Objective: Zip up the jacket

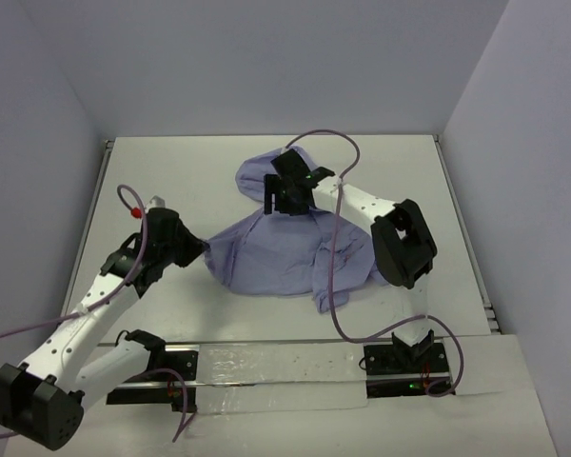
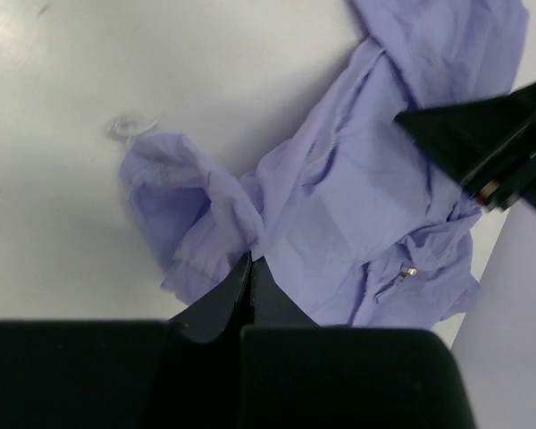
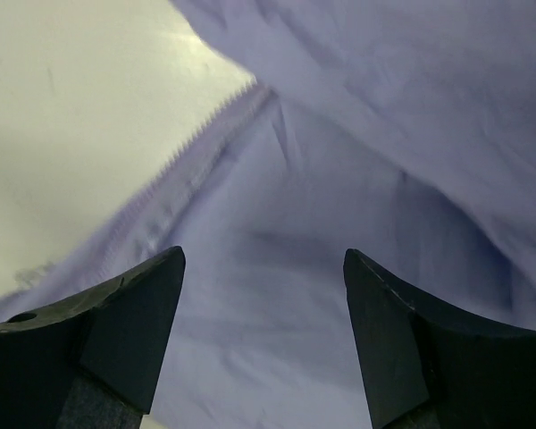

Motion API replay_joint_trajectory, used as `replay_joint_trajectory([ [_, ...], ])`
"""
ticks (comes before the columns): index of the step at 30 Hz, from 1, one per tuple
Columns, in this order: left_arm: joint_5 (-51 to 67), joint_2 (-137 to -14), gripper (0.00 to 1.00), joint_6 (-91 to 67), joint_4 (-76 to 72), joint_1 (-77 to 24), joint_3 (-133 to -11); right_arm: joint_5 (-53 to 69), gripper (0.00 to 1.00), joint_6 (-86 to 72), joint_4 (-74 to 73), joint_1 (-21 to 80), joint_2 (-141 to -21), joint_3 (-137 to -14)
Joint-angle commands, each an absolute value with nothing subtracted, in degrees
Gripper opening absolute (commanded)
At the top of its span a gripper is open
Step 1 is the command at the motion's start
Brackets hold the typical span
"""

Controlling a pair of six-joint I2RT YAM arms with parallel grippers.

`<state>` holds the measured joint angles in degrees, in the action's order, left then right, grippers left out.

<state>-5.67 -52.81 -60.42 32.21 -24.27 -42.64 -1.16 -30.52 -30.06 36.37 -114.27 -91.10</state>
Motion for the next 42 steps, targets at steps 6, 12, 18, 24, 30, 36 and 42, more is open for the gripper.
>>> replay_joint_trajectory([
  [6, -4.53, -47.02, 0.00, -65.79, 33.13, -24.08, -35.24, -25.04, 0.82, -27.96, -39.59, 39.99, -125.06, -107.53],
  [12, -4.56, -47.05, 0.00, -64.94, 32.33, -24.08, -35.43, -28.74, 0.80, -19.17, -45.28, 39.80, -130.31, -113.59],
  [18, -4.04, -47.76, 0.00, -64.34, 31.93, -24.08, -36.15, -27.21, 0.74, -16.93, -45.93, 37.84, -133.38, -116.32],
  [24, -5.28, -46.76, 0.00, -63.94, 33.18, -24.08, -37.27, -21.87, 0.19, -18.28, -43.83, 34.18, -129.91, -114.80],
  [30, -5.89, -46.75, 0.00, -63.81, 33.93, -23.99, -37.44, -16.96, 0.00, -21.72, -36.64, 27.59, -115.66, -106.43],
  [36, -7.09, -45.80, 0.00, -63.29, 35.22, -24.08, -38.52, -9.56, 0.00, -28.83, -29.99, 12.21, -104.82, -96.97],
  [42, -7.44, -45.84, 0.00, -62.53, 35.37, -24.02, -39.83, -7.29, 0.58, -31.12, -29.07, 4.00, -101.44, -92.32],
])
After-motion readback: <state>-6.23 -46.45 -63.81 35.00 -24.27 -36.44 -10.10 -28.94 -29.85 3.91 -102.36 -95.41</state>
